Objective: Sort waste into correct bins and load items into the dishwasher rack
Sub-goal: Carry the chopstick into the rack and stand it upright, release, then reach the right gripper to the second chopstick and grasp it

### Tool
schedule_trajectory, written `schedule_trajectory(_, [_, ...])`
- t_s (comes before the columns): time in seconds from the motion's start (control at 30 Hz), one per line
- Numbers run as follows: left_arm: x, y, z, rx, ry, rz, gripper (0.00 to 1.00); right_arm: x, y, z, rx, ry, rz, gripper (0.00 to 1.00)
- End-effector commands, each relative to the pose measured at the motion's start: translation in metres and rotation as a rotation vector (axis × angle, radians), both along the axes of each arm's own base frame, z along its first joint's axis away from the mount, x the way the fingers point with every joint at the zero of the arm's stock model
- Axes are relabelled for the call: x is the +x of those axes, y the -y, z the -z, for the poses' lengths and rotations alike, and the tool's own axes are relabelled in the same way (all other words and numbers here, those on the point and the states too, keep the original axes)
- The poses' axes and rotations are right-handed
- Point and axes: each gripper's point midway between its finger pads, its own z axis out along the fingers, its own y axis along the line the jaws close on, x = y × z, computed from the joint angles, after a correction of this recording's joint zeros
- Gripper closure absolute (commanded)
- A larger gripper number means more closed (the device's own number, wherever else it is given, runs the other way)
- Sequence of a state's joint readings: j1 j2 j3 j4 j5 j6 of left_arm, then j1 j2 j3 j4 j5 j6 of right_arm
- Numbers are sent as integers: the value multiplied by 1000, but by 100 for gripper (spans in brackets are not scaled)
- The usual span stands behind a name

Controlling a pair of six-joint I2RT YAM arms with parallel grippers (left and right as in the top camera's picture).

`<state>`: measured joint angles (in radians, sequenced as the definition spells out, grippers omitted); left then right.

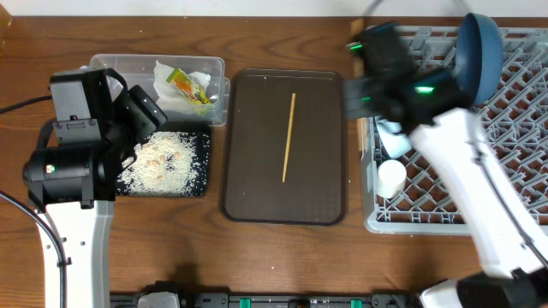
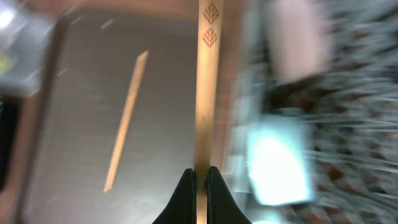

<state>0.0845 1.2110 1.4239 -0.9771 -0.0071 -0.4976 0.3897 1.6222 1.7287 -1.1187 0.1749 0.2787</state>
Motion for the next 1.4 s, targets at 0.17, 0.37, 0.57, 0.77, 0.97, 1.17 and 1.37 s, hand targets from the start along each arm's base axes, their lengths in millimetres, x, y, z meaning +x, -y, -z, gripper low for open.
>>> schedule_trajectory(0.17, [1,-4,-6,9,12,-14,12,27,114,19,-219,-8,75,99])
schedule_trajectory(0.37, [1,-4,-6,9,12,-14,12,31,155,64,-216,-58,103,99])
schedule_trajectory(0.57, [1,-4,-6,9,12,-14,12,25,174,104,-222,-92,128,99])
schedule_trajectory(0.77, [1,-4,-6,9,12,-14,12,26,172,110,-214,-84,123,78])
schedule_trajectory(0.97, [1,-4,-6,9,12,-14,12,35,156,97,-147,-42,78,55])
schedule_trajectory(1.17, [1,-4,-6,10,12,-14,12,42,105,48,5,29,5,62])
schedule_trajectory(1.37, [1,-4,-6,9,12,-14,12,50,16,12,177,118,-57,62])
